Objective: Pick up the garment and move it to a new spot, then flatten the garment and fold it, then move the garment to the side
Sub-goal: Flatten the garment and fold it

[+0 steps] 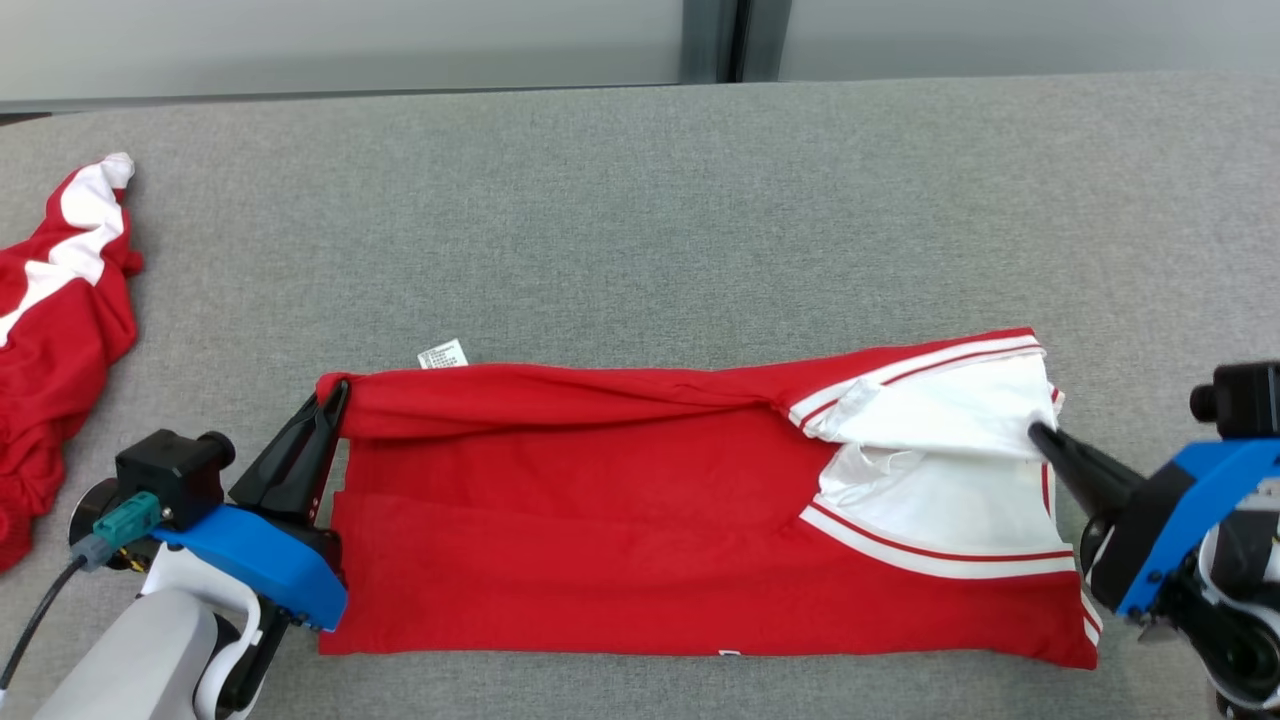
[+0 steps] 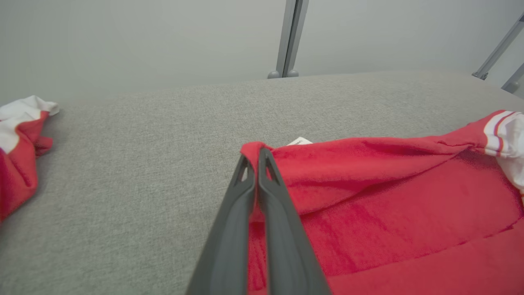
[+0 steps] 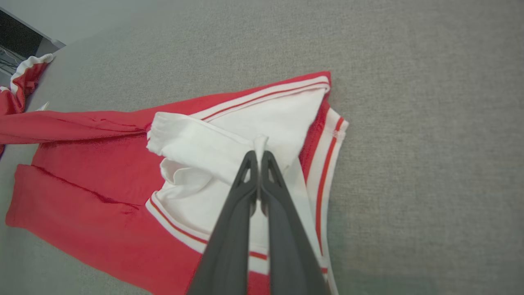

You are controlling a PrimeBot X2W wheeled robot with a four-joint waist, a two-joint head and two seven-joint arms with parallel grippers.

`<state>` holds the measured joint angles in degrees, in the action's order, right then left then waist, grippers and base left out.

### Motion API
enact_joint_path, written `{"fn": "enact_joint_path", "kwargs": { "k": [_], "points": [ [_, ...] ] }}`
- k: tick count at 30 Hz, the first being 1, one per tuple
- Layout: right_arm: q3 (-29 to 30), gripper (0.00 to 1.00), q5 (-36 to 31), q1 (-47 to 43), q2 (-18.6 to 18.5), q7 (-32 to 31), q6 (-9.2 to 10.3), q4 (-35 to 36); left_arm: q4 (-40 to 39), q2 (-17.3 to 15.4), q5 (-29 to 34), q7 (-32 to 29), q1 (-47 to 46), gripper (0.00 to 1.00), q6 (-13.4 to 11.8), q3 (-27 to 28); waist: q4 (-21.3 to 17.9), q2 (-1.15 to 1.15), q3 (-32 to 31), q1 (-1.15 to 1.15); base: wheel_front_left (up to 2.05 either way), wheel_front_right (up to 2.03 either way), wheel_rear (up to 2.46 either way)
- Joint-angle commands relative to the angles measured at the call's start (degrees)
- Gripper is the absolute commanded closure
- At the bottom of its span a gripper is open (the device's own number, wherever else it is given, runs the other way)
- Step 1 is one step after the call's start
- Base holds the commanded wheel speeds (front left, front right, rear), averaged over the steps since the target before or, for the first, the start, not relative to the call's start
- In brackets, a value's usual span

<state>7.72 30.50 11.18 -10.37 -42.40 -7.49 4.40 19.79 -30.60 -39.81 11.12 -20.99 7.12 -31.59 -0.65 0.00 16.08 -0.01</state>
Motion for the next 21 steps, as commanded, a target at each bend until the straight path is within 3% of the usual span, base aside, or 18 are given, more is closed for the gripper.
{"fn": "enact_joint_path", "kwargs": {
  "k": [1, 9, 10, 11, 12, 13, 14, 21],
  "points": [
    [0.7, 1.00, 0.3, -1.9, 0.7, -0.7, 0.00, 1.1, 0.8, -0.4, 0.7, 0.8, 0.3, 1.00, 0.4, -0.2, -0.3, 0.00, -0.4, 0.01, 0.00, 0.00, 0.00],
    [1.7, 1.00, 0.3, -8.3, 3.6, -2.7, 0.00, 4.6, 3.9, -0.1, 4.1, 3.1, 0.9, 1.00, -1.0, -1.0, -1.4, 0.00, -1.4, 0.01, 0.00, 0.00, 0.00],
    [1.7, 1.00, 0.4, -8.8, 3.9, -2.8, 0.00, 4.8, 4.1, 0.0, 4.3, 3.2, 1.1, 0.89, -1.2, -0.9, -1.5, 0.00, -1.5, 0.01, 0.00, 0.00, 0.00],
    [1.7, 1.00, 0.3, -9.2, 4.0, -2.9, 0.00, 5.1, 4.3, 0.2, 4.4, 3.3, 1.2, 0.33, -1.6, -0.7, -1.6, 0.00, -1.6, 0.01, 0.00, 0.00, 0.00],
    [1.8, 0.86, 0.2, -9.6, 4.1, -2.9, 0.00, 5.2, 4.6, 0.4, 4.4, 3.4, 1.4, 0.00, -2.0, -0.4, -1.7, 0.00, -1.7, 0.01, 0.00, 0.00, 0.00],
    [1.8, 0.17, 0.0, -10.2, 4.2, -3.3, 0.00, 5.0, 4.7, 0.6, 4.4, 3.6, 1.6, 0.00, -2.3, -0.1, -1.7, 0.00, -1.8, 0.01, 0.00, 0.00, 0.00],
    [1.7, 0.00, 0.0, -10.9, 4.3, -3.9, 0.00, 4.9, 4.8, 1.1, 4.3, 3.7, 2.0, 0.00, -2.8, 0.4, -1.7, 0.00, -1.9, 0.01, 0.00, 0.00, 0.00],
    [3.5, 0.00, -1.3, -13.4, 5.0, -3.1, -0.01, 6.3, 1.0, 5.2, 2.1, 4.1, 5.1, 0.00, -6.1, 7.6, -0.9, 0.00, -3.6, 0.01, 0.00, 0.00, 0.00]
  ]
}}
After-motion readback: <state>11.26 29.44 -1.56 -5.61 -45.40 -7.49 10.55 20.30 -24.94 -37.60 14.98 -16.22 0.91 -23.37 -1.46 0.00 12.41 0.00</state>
